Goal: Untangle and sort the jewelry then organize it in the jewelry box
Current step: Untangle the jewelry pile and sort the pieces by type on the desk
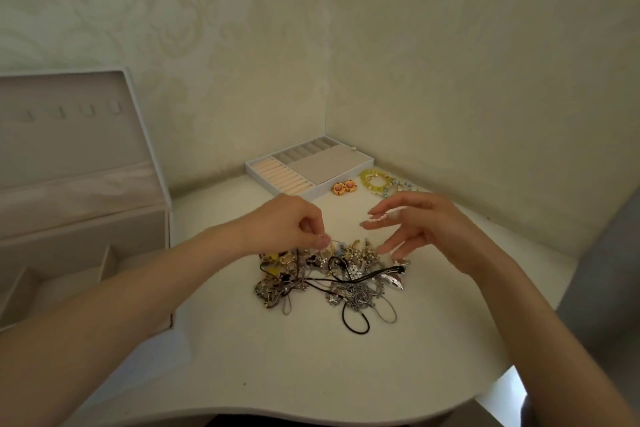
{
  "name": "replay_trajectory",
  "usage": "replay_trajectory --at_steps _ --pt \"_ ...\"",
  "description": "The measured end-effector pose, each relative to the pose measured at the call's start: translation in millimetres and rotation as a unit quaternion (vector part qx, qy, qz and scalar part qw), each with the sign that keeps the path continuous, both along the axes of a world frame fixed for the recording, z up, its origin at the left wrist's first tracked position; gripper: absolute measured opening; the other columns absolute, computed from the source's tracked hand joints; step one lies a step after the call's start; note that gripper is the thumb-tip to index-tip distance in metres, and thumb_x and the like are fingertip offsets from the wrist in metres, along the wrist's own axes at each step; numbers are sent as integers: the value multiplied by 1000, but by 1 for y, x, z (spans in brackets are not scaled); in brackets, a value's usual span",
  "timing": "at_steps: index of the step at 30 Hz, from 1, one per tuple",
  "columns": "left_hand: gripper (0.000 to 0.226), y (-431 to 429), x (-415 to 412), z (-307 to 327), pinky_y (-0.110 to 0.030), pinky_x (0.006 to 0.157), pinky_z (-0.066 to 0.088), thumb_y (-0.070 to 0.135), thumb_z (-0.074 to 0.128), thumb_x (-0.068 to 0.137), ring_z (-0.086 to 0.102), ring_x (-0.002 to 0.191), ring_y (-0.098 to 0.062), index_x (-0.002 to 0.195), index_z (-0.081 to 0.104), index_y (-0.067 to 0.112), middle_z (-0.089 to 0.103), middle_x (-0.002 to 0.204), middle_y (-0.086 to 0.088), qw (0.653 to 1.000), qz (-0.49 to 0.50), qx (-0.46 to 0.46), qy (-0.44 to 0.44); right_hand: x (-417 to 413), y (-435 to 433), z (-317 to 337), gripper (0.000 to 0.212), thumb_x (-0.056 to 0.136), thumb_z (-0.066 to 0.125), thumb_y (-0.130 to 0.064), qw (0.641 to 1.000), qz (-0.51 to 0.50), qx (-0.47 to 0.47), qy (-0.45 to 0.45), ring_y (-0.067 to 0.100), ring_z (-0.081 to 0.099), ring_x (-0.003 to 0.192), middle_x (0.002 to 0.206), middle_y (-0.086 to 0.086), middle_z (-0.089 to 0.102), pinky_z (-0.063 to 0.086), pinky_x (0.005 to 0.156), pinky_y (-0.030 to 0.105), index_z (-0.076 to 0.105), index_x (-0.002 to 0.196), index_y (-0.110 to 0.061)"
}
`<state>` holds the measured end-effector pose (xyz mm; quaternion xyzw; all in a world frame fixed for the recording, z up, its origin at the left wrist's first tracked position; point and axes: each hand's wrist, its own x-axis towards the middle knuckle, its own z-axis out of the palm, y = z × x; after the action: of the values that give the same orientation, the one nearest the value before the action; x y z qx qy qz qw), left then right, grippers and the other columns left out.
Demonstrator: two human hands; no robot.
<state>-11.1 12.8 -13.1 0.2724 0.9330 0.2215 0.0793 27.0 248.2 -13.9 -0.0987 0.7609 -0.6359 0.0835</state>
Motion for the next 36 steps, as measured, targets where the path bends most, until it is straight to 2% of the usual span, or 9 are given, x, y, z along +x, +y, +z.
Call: replay_trajectory --at_steps 4,7,10,13,16,20,25,29,36 --pt "17 22 -25 0 -12 51 45 24 73 81 63 58 -2 80 61 13 70 77 -2 962 127 216 -110 -31 -7 -5 7 85 66 -6 998 -51 14 -16 26 72 72 90 16 73 58 57 28 66 91 -1" --pt "17 44 -44 -8 -13 48 51 10 73 81 61 47 -3 74 57 9 65 71 -8 918 189 292 -187 -62 -13 -13 13 81 67 5 992 -80 96 6 15 66 58 78 14 70 53 51 22 62 86 -5" --pt "16 61 -61 -18 -22 50 53 0 73 78 60 47 -12 79 58 4 62 73 -13 889 246 318 -219 -92 -16 -17 21 83 63 8 976 -85 194 43 10 59 61 71 3 62 49 54 19 56 89 -11" --pt "23 70 -71 -23 -28 53 54 -4 73 76 58 56 -20 97 62 -4 66 88 -20 878 290 310 -224 -113 -19 -24 29 82 59 10 958 -47 274 70 21 63 79 73 0 60 54 80 38 51 89 -18" --pt "26 73 -79 -28 -36 62 57 -6 73 76 62 64 -25 98 60 -5 68 99 -24 865 314 319 -225 -122 -22 -31 34 80 65 5 944 -43 315 92 14 58 74 78 -1 60 49 76 32 51 106 -12" --pt "32 74 -83 -32 -43 65 59 -3 75 75 65 64 -28 101 58 -8 68 88 -24 867 321 321 -207 -127 -23 -41 38 76 70 3 938 -85 304 139 17 58 76 86 1 59 48 74 33 55 108 -11" --pt "15 79 -83 -35 -45 73 58 3 70 82 70 74 -32 87 57 -2 68 75 -22 892 314 288 -152 -132 -19 -48 23 78 73 -13 902 -131 363 193 16 50 81 90 3 55 34 68 26 66 100 -11" --pt "17 82 -83 -39 -42 67 59 7 65 86 65 60 -27 78 51 5 67 75 -19 916 289 259 -104 -132 -20 -46 20 82 70 -24 876 -144 412 206 16 50 80 83 2 55 31 68 26 71 99 -13" --pt "17 82 -86 -42 -32 51 57 11 65 87 60 48 -18 88 49 6 68 78 -20 929 275 235 -80 -133 -21 -46 22 80 63 -1 891 -131 379 214 22 62 80 86 9 68 49 73 33 74 94 -15"
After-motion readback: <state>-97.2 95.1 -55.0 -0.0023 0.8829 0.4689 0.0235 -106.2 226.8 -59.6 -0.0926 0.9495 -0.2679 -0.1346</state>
